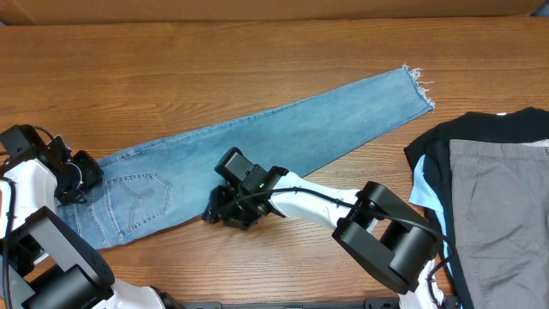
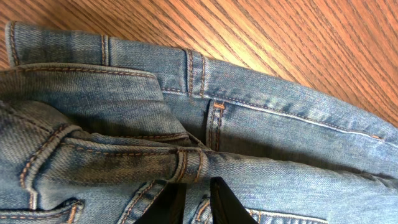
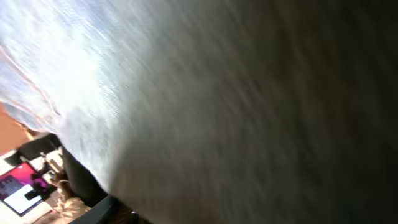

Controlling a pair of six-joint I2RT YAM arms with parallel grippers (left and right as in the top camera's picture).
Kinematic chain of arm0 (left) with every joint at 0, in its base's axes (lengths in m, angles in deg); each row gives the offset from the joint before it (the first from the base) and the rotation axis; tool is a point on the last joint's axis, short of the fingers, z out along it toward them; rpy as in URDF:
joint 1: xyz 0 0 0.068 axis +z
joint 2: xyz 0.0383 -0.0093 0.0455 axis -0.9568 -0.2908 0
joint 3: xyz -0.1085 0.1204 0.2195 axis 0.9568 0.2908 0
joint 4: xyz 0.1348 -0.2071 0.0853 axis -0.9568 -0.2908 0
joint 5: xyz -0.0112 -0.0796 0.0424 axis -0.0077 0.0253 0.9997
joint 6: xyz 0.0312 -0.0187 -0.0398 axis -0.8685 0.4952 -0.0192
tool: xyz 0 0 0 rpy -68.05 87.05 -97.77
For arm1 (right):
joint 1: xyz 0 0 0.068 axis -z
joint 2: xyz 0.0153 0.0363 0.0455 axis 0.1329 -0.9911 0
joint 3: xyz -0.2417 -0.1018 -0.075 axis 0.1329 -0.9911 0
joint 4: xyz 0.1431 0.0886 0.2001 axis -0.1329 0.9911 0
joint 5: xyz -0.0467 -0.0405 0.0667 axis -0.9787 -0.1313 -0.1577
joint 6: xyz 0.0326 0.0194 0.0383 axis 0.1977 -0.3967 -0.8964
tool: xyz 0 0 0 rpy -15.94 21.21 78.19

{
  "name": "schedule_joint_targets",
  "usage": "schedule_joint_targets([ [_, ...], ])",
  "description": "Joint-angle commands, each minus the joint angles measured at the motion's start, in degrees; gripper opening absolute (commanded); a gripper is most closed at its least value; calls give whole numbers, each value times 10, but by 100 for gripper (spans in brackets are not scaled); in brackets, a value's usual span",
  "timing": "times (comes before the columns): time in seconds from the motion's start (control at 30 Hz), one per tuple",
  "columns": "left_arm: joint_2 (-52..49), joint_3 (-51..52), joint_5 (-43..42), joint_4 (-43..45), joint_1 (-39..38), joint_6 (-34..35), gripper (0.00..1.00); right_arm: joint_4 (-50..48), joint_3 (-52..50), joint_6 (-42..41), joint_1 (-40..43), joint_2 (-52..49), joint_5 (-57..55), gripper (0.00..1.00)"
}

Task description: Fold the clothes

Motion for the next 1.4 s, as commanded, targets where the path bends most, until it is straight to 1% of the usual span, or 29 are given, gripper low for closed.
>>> schedule_joint_targets([
  [0.0,-5,2,-10,2,-2,4,18,-18,4,-18,0,-14,-24,46],
  [0.07,-5,2,-10,2,-2,4,18,-21,4,-18,0,-14,-39,35],
  [0.2,-5,2,-10,2,-2,4,18,-21,4,19,0,-14,-66,18],
  [0.23,-5,2,-10,2,-2,4,18,-19,4,28,0,-14,-66,10],
  [0.27,-5,2,-10,2,-2,4,18,-14,4,37,0,-14,-62,4],
  [0.4,-5,2,-10,3,-2,4,18,23,6,56,2,-1,-50,4],
  [0.47,-5,2,-10,5,-2,4,17,61,13,68,8,16,-42,4],
  [0.5,-5,2,-10,6,-2,4,17,82,18,77,11,25,-40,4],
  [0.53,-5,2,-9,9,-2,4,17,140,31,86,17,45,-40,4],
  [0.57,-5,2,-10,10,-2,4,17,172,38,93,20,54,-40,4],
  [0.67,-5,2,-10,15,-2,4,17,231,47,111,20,71,-43,4],
  [0.73,-5,2,-11,16,-2,4,17,251,47,111,20,71,-38,4],
  [0.93,-5,-11,-52,3,-2,2,16,278,47,112,20,71,-37,4],
  [1.07,2,-60,-92,-45,-2,-26,14,285,47,114,20,71,-38,4],
  [1.17,14,-104,-125,-94,-8,-48,15,286,47,114,20,71,-38,4],
  [1.2,27,-114,-127,-117,-18,-61,15,284,47,114,20,71,-38,4],
  [1.27,33,-110,-110,-136,-33,-63,15,281,47,114,20,71,-38,4],
  [1.37,31,-85,-98,-153,-56,-57,11,280,47,114,20,71,-38,4],
])
